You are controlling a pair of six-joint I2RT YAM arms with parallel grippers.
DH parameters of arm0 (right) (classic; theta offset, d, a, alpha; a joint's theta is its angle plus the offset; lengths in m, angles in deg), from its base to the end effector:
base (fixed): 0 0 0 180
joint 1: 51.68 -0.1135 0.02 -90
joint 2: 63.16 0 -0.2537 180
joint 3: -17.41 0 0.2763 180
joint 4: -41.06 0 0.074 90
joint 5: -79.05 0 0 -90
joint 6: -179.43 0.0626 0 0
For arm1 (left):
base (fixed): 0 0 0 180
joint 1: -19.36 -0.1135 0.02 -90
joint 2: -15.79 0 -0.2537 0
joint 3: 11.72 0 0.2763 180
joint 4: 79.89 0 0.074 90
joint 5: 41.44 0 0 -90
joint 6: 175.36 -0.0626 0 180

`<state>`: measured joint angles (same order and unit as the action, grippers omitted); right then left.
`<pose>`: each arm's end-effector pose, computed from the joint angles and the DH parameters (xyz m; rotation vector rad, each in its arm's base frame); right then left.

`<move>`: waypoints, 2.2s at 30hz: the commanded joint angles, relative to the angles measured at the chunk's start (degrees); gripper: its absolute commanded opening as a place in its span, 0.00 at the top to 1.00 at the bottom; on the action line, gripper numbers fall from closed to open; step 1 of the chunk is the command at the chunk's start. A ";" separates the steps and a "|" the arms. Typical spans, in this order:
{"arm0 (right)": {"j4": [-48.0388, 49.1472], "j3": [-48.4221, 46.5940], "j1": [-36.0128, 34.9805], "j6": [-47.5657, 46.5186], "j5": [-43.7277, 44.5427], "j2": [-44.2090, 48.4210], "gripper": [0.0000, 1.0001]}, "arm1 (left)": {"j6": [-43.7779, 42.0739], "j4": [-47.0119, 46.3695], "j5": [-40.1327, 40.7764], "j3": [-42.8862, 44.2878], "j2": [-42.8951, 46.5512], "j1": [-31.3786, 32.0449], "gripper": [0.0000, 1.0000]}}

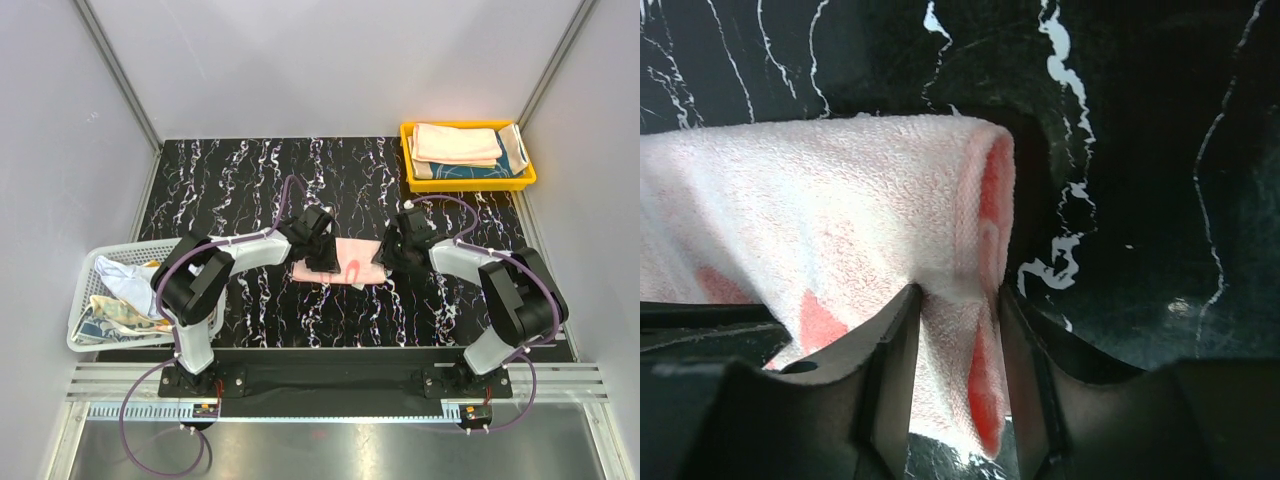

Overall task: Fold and stack the towels
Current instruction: Neatly place the folded towel into the bin

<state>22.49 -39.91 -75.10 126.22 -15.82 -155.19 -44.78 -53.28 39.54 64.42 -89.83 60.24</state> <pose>0.3077 0.1391 0.1004 0.2641 2.5658 0.5242 0.2995 -0.2722 0.1091 0.0722 2.7074 -0.7004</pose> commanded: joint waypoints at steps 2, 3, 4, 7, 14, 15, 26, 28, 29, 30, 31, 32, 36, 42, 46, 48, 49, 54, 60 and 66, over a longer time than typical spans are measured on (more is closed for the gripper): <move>0.84 -0.23 -1.10 1.26 3.19 -2.80 0.58 | 0.47 -0.88 1.46 -0.31 0.33 0.07 0.76; 0.84 -0.23 -1.10 1.17 3.28 -2.89 0.61 | 0.47 -0.79 1.46 -0.49 0.42 0.07 0.76; 0.31 -0.49 -1.10 1.17 3.80 -2.89 0.66 | 0.47 -0.71 1.46 -0.49 0.59 0.16 0.76; -1.26 -1.80 -1.10 0.30 4.07 -3.24 0.80 | 0.47 -0.79 1.11 -0.49 1.29 0.07 0.76; -10.84 -9.18 -2.33 -5.41 10.13 -3.59 1.00 | -1.02 7.35 2.68 6.18 8.66 -0.10 0.72; -11.98 -11.19 -2.42 -5.94 10.83 -3.77 1.00 | -1.37 8.95 3.73 7.32 9.81 -0.28 0.72; -24.82 -32.02 -3.39 -21.67 28.05 -15.80 1.00 | -6.82 21.08 5.85 9.80 27.56 -7.47 0.68; -26.41 -37.74 -3.39 -23.69 33.74 -20.35 1.00 | -8.22 21.88 6.46 8.83 30.72 -8.36 0.68; -26.85 -39.76 -3.39 -25.79 35.17 -21.95 1.00 | -8.76 22.40 6.64 8.31 31.70 -9.06 0.68; -27.11 -44.04 -3.39 -26.94 36.58 -23.36 1.00 | -9.28 22.50 6.90 7.43 32.49 -9.50 0.68; -27.20 -46.35 -3.30 -29.39 38.85 -26.16 1.00 | -10.16 22.67 6.82 7.07 33.37 -9.85 0.67; -27.81 -48.98 -3.21 -30.37 39.83 -27.84 1.00 | -10.60 23.37 6.91 6.81 34.51 -10.55 0.68; -30.62 -66.52 -2.25 -35.99 43.79 -36.36 1.00 | -12.80 24.17 7.26 5.14 37.59 -11.88 0.68; -33.09 -87.72 1.97 -43.73 46.17 -49.36 1.00 | -17.02 25.31 8.40 2.59 41.11 -13.72 0.68; -31.51 -97.06 4.43 -49.61 47.84 -54.74 1.00 | -19.57 24.87 8.84 1.71 41.46 -14.16 0.68; -29.33 -101.62 5.66 -51.90 49.50 -57.02 1.00 | -20.01 24.52 10.25 1.45 41.11 -14.43 0.67; -28.35 -102.70 6.10 -53.91 49.95 -57.47 1.00 | -20.36 24.35 10.16 1.27 40.94 -14.60 0.68; -18.26 -103.32 8.73 -59.46 50.65 -57.30 1.00 | -21.42 23.55 10.25 -0.48 40.67 -15.39 0.68; -10.69 -104.20 11.38 -65.18 48.73 -57.91 1.00 | -21.15 22.85 9.37 -2.16 40.50 -16.10 0.68; -6.65 -103.06 13.13 -69.05 47.76 -56.43 1.00 | -21.15 22.76 9.37 -2.51 40.15 -16.80 0.68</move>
<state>9.84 -141.19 -62.86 60.91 31.64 -213.24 -64.85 -27.82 48.59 62.08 -49.62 43.98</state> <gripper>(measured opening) 0.021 0.318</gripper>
